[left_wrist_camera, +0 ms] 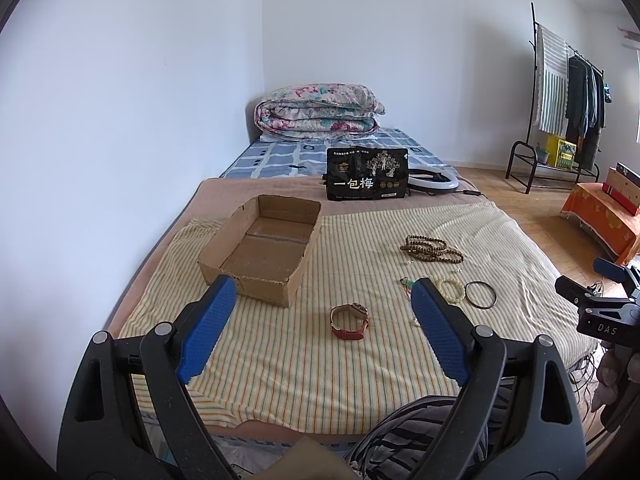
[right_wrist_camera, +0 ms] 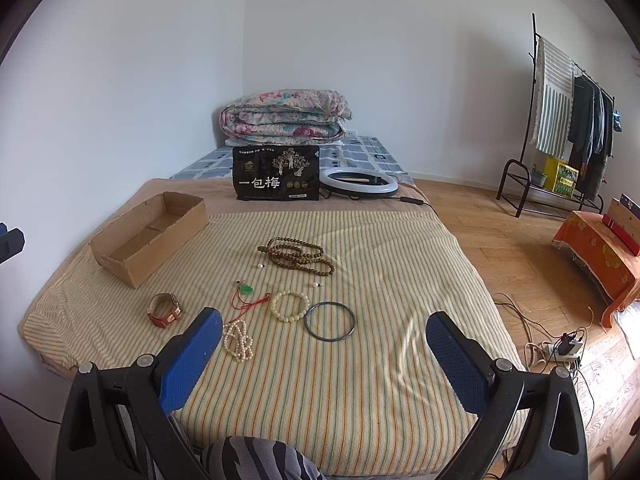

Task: Organize jewelry

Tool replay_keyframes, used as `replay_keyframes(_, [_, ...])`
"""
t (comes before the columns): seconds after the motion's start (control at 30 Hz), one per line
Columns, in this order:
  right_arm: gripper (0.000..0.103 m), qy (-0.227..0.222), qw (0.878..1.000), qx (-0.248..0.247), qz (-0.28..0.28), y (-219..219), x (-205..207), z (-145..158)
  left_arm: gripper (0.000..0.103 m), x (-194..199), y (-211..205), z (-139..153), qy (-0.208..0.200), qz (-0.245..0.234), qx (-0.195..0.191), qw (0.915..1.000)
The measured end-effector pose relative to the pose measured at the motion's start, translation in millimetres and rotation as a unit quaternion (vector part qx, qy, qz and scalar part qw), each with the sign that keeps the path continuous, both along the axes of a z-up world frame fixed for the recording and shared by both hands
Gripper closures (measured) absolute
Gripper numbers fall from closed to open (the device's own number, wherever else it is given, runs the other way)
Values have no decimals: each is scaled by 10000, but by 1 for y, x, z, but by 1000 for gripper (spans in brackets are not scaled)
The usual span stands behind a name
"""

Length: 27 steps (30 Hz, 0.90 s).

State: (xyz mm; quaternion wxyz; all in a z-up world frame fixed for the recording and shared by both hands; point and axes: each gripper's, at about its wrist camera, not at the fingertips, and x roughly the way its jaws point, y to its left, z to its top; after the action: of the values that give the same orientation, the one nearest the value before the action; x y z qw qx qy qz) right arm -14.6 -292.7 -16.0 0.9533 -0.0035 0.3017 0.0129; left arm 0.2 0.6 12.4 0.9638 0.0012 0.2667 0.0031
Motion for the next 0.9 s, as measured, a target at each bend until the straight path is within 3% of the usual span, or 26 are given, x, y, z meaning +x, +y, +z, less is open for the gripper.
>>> replay_keyframes(0.9, [0,40,10000,7,-24,-6,-1,-11,12,-3,-2,15,18,1,-1,10000])
